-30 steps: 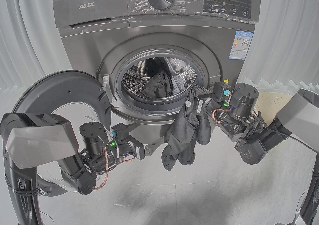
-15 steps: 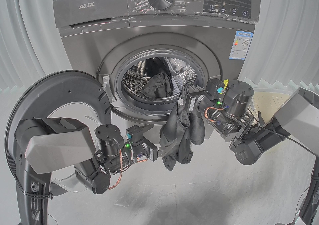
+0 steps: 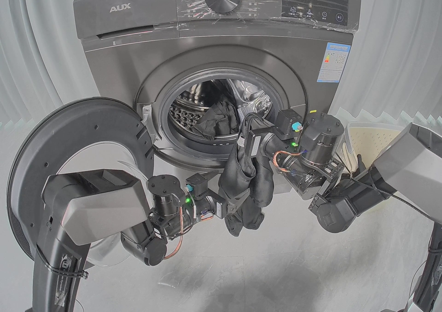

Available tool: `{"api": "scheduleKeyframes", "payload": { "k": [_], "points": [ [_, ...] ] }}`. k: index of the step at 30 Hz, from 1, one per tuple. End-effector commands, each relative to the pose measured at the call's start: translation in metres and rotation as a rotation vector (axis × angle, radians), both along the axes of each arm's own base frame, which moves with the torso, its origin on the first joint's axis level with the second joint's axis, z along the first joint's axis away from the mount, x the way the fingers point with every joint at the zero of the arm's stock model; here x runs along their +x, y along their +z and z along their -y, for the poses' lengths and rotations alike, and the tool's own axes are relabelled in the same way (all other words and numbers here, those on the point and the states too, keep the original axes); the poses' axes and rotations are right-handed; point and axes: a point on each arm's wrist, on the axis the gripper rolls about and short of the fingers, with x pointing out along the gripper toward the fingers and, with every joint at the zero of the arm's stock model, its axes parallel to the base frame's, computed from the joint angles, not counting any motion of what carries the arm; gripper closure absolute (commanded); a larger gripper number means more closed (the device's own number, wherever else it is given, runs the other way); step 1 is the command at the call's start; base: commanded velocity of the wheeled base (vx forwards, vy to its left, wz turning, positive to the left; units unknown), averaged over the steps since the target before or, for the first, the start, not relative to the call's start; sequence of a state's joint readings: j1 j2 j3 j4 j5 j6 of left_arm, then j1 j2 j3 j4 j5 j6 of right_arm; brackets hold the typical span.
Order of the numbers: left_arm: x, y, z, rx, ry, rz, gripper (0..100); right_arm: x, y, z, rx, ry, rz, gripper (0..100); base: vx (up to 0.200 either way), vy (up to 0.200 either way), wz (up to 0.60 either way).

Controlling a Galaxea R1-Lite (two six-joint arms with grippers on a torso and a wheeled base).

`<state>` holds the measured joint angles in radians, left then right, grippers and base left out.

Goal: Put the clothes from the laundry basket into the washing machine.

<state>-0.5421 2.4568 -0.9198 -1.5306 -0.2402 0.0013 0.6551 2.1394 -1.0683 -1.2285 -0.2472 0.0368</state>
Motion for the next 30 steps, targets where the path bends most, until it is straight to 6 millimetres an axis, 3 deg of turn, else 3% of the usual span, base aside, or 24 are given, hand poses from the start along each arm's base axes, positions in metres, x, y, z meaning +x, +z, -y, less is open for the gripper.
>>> {"api": "scheduleKeyframes", "payload": {
  "k": [1,18,30],
  "points": [
    [0.01,-0.015,0.006,0.001,0.041,-0.001,0,0.001,-0.005,-0.005,-0.006,0.006,-0.008,100,0.0,0.0,0.0],
    [0.029,-0.022,0.018,-0.032,0.121,0.047,0,0.0,-0.006,-0.005,0.014,0.011,-0.014,100,0.0,0.0,0.0],
    [0.039,-0.018,-0.004,-0.031,0.202,0.048,0,0.001,-0.008,-0.002,0.014,0.003,-0.017,100,0.0,0.0,0.0]
  ]
}}
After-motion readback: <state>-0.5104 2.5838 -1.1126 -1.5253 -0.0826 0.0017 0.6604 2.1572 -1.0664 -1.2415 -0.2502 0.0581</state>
